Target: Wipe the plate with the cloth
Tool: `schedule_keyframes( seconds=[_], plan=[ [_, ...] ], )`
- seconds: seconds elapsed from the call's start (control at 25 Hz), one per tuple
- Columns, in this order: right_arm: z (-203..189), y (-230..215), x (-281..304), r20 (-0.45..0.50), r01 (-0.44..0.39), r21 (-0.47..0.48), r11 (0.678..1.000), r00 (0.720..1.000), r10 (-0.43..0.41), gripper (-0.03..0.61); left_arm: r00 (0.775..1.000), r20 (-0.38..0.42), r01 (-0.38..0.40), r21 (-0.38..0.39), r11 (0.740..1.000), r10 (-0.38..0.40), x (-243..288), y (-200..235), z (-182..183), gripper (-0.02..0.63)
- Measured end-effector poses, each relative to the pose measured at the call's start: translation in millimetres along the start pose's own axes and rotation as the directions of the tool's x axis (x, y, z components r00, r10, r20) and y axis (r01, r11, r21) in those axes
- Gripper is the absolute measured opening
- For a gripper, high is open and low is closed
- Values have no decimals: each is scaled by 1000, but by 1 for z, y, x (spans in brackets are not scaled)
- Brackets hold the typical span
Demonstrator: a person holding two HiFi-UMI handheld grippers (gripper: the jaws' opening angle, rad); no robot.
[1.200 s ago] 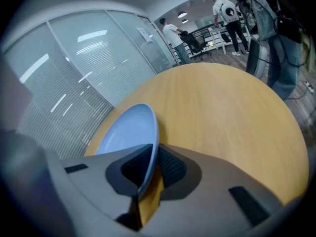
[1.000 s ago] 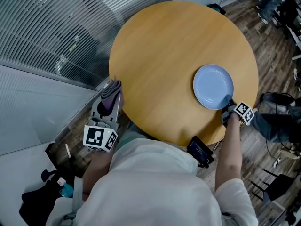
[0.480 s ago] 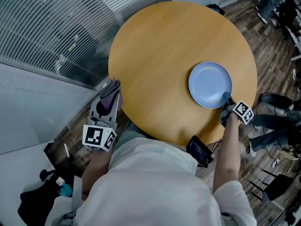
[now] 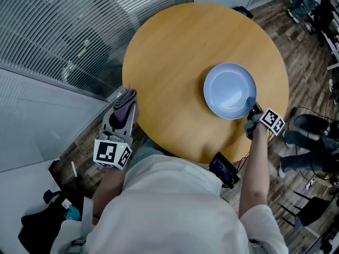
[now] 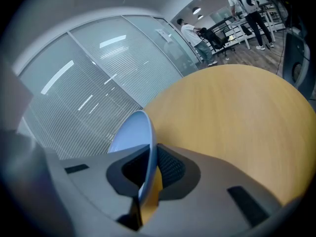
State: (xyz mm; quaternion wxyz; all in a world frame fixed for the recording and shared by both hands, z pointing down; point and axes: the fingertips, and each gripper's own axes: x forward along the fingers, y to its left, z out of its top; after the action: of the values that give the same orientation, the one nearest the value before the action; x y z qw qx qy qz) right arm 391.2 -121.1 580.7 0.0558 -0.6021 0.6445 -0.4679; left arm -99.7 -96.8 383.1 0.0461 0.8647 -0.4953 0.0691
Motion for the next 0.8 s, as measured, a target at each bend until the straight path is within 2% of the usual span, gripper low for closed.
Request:
schedule_keyframes(
  seconds=[0.48,0.8],
  plan=[
    [7,79,14,-42,-154,-82,985,988,151,35,1000,15,-2,3,1000,2,2,-6,9,84],
    [-11,133,27,-111,-238,-124,963,968,225,35,1000,18,-11,7,1000,11,-5,-1,8,84]
  ],
)
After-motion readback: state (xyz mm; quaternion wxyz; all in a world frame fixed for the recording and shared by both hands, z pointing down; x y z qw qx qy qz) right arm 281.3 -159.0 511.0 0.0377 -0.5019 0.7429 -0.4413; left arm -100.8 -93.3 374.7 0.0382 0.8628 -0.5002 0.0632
